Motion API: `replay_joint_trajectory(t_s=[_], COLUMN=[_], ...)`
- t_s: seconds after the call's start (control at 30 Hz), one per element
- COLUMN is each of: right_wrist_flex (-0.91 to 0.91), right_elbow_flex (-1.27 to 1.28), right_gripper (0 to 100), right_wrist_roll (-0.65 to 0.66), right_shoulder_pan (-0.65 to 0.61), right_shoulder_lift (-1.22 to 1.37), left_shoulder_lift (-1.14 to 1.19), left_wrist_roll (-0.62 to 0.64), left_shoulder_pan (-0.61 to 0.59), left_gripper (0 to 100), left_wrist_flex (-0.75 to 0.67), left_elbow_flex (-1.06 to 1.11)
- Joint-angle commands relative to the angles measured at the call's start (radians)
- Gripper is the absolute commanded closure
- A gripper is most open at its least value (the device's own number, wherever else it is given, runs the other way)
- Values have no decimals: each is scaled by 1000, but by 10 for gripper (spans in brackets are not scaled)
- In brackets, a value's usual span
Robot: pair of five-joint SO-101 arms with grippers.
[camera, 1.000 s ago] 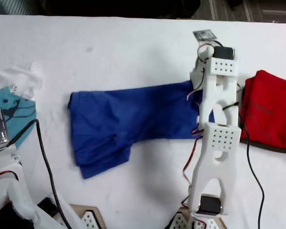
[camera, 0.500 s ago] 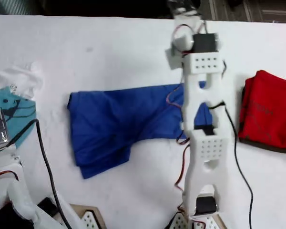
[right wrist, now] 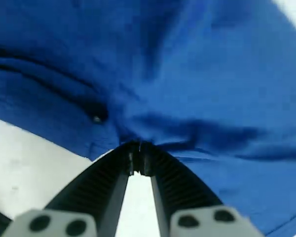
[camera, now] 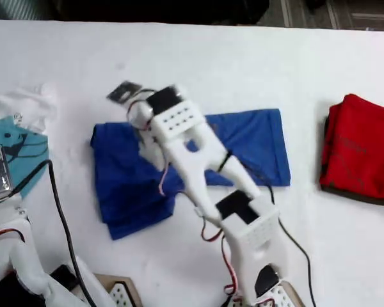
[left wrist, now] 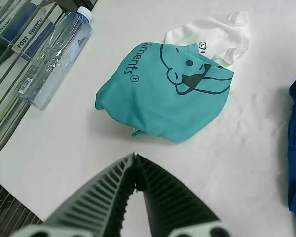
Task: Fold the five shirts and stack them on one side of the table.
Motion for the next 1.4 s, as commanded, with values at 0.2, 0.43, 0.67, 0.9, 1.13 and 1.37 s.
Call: replay_joint_trajectory(t_s=[0.2,0.43,0.67,0.9,1.13,1.37], right_wrist_flex=[-88,16,7,-2,-74,5], right_elbow_flex=[3,100,370,282,267,270], right_gripper=[978,979,979,979,957,710], right_wrist_roll=[-124,-121,-118,46,152,354], right_shoulder_pan=[-90,-93,-99,-120,-226,-259], right_shoulder_lift=[130,120,-120,-189,-94,-85], left_shoulder_lift=[-5,-5,-5,-5,-5,-5], left_wrist_roll=[-2,-2,-2,-2,-2,-3], left_shoulder_pan=[1,-1,1,1,1,1], left_gripper=[976,976,976,976,976,976], left_wrist_flex=[-2,-2,-2,-2,-2,3], left_elbow_flex=[-5,-5,-5,-5,-5,-5])
